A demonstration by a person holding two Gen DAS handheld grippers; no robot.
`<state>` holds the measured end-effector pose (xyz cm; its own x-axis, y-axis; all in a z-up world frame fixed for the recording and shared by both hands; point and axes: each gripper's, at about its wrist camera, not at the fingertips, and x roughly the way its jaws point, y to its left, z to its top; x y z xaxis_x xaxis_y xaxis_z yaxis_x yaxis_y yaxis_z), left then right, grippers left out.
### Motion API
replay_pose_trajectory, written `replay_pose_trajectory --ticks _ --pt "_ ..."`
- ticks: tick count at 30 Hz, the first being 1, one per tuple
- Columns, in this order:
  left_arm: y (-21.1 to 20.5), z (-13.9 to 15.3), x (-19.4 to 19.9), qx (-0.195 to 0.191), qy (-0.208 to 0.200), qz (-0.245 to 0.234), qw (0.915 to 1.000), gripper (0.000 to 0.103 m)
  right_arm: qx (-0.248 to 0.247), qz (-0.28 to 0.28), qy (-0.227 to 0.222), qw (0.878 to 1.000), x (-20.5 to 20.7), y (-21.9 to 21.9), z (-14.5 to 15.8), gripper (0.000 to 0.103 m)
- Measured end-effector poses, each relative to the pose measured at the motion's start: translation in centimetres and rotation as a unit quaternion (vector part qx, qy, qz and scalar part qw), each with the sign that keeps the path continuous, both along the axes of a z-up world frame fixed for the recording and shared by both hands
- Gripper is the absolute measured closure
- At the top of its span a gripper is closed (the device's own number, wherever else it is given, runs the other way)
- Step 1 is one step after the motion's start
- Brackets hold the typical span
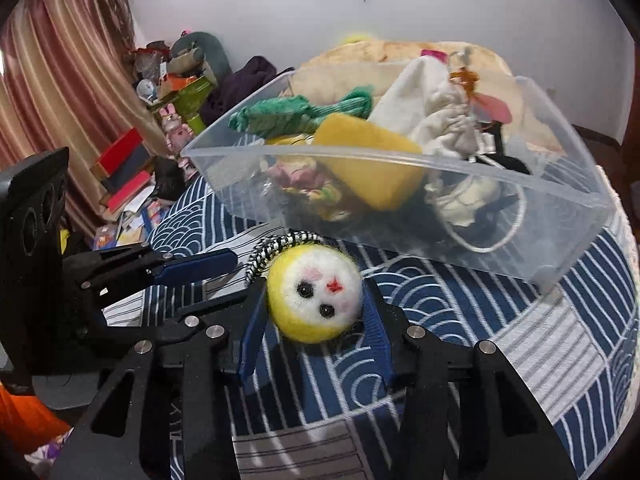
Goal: Organize soft objects
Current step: 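Grasp the yellow ball-headed doll with the right tool while the left tool grasps the beaded cord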
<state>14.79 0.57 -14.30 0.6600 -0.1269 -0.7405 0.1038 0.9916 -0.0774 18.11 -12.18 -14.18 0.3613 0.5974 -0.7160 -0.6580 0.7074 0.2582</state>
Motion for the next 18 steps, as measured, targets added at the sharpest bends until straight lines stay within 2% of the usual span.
replay_pose_trajectory --ticks 4,6,7,12,18 --pt "-0.3 0.1 0.7 0.004 -0.004 -0.004 1.0000 0.075 0.005 -0.008 -0.001 1.000 0.1 -0.7 0.3 0.061" --pt "-0.4 0.1 0.8 0.007 -0.009 -0.009 0.9999 0.091 0.006 -0.012 -0.003 1.000 0.1 -1.0 0.4 0.061" --pt "-0.5 0.1 1.1 0.007 -0.008 -0.012 0.9999 0.096 0.007 -0.013 -0.004 1.000 0.2 -1.1 0.4 0.061" --pt "-0.7 0.5 0.9 0.011 -0.021 -0.013 0.9996 0.097 0.016 -0.023 -0.002 1.000 0.3 -2.1 0.6 0.061" --pt "-0.3 1.2 -0.3 -0.002 -0.031 -0.012 0.9994 0.097 0.028 -0.034 -0.008 0.999 0.1 -3.2 1.2 0.061"
